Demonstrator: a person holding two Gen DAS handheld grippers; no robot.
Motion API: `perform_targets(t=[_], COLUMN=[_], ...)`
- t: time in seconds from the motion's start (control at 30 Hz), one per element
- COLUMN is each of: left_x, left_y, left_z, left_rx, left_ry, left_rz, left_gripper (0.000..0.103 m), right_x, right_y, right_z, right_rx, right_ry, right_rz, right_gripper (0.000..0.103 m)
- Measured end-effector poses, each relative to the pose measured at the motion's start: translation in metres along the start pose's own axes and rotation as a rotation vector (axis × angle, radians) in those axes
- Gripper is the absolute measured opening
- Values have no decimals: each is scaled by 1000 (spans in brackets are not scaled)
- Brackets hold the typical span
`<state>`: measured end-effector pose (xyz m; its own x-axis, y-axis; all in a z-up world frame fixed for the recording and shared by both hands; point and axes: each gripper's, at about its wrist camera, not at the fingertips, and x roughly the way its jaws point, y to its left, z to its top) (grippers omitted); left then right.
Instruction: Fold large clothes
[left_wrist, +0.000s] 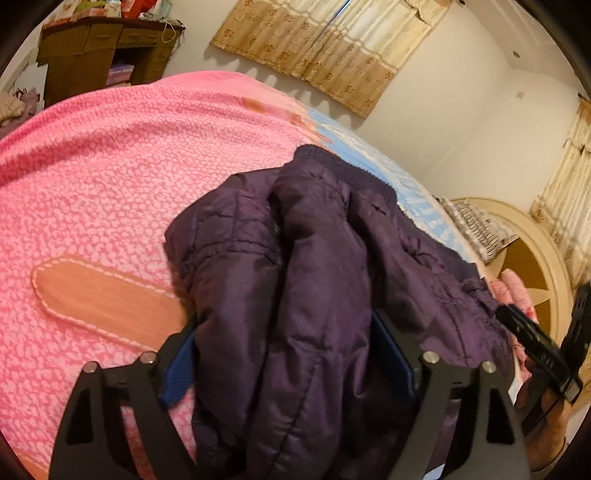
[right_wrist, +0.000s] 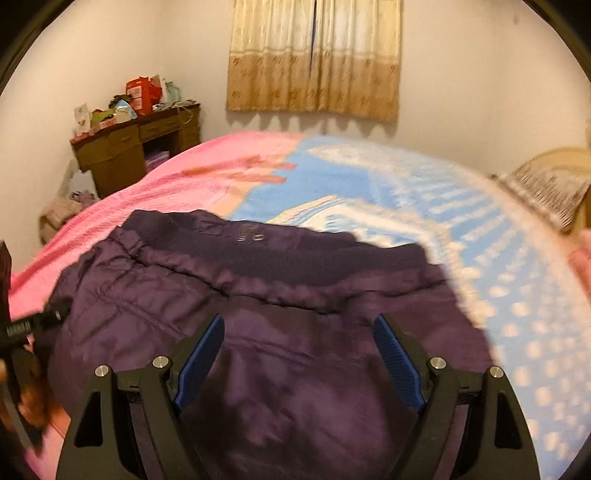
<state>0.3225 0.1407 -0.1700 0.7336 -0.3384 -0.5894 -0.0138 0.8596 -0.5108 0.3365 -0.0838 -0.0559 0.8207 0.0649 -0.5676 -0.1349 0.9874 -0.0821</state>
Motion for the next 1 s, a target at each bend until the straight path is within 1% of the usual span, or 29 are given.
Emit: perform_targets(t=[0.07,0.13,0.2,0.23,0.3,0.33,0.4,0.5,0.57,0.6,0.63,0.67,0.7,0.73,0.77,0.8,0.9,1.0], left_x=[-1,-2,-2,-4,-6,-8,-10,-14,-12,-6,0,3,5,5,2,0,-12,-25], left_y=[2,3,4,5,4,2,-3,-10,-12,-10,-7,-3,2,5,4,2,-12,-31], left_z=[-1,0,1,1,2,2,4,9,10,10,10,11,11,13,14,15,18,27], left_rx=[-11,-31,-42,-46,-45,-35,-16,-14,1,8,-4,-28,-64,-88,-93,-86,-42,-14], left_ry=[3,4,7,5,6,6,4,-9,-14,-1,16,22,28,27,21,16,-3,-33], left_rz=[-29,-61,-83,-102,-127,-137,-156,-195,-177,-152,-141,-151,-178,-202,-223,-226,-225,-232], left_gripper=[80,77,70,68,62,61,54,53,54,59,62,65,64,60,46,38,29,28], right_x=[-4,-1,14,18,22,23,24,26,26,27,27,28,28,28,27,27,26,26], right_y=[-7,-8,-6,-5,2,5,8,5,1,0,-1,0,0,0,-2,-3,-2,-4], right_z=[-8,-17,-33,-39,-50,-54,-55,-56,-56,-56,-56,-56,-56,-56,-57,-57,-60,-60], right_rx=[16,12,-4,-12,-59,-81,-94,-82,-64,-57,-55,-57,-58,-55,-49,-43,-44,-35], right_ry=[-1,15,67,78,54,49,52,53,52,50,50,50,48,44,40,39,38,36], right_rz=[11,2,-16,-23,-59,-75,-97,-91,-75,-68,-67,-70,-71,-68,-63,-59,-59,-48], right_gripper=[83,84,84,84,87,87,87,88,89,89,89,90,90,90,90,90,90,90])
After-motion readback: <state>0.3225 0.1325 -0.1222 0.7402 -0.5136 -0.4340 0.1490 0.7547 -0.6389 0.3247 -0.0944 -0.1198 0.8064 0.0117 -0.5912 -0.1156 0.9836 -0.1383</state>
